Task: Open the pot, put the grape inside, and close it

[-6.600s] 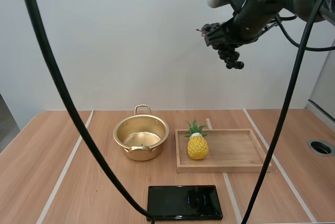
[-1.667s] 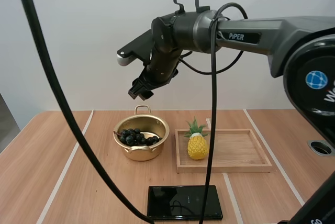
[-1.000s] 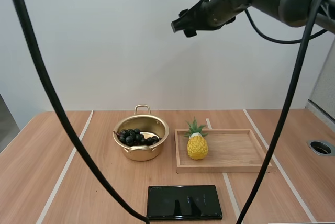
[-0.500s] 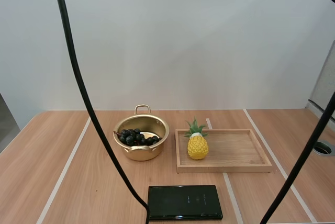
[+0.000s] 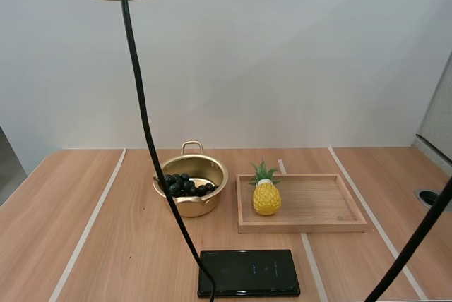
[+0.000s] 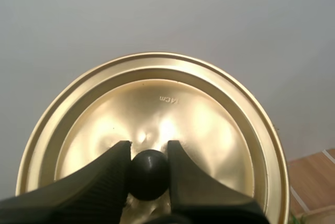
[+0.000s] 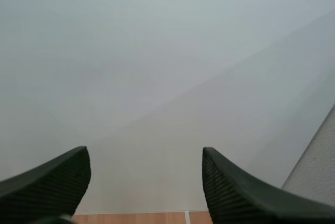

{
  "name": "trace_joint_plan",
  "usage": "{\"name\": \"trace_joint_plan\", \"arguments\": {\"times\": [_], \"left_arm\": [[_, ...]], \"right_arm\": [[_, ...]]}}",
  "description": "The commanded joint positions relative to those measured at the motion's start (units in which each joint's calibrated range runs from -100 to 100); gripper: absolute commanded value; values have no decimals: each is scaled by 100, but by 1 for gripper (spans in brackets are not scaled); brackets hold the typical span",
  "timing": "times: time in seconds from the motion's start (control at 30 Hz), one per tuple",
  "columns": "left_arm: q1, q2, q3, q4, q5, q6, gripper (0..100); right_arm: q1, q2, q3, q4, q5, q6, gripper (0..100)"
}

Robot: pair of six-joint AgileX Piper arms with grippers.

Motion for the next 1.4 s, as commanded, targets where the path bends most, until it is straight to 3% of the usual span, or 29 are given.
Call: {"name": "trace_joint_plan", "arguments": {"times": [0.0, 0.47, 0.7, 1.37], "left_arm": [[2, -10, 455, -227, -565, 13, 0], [2, -10, 2616, -556, -2046, 413, 0], [2, -10, 3539, -1355, -2048, 1020, 0], [2, 697, 4807, -1393, -1913, 1464, 0]], "right_arm": [[-28, -96, -62, -169, 110, 6, 100], [-28, -96, -62, -194, 473, 6, 100], [-28, -96, -62, -194, 494, 6, 100], [-28, -96, -62, -204, 576, 6, 100]]}}
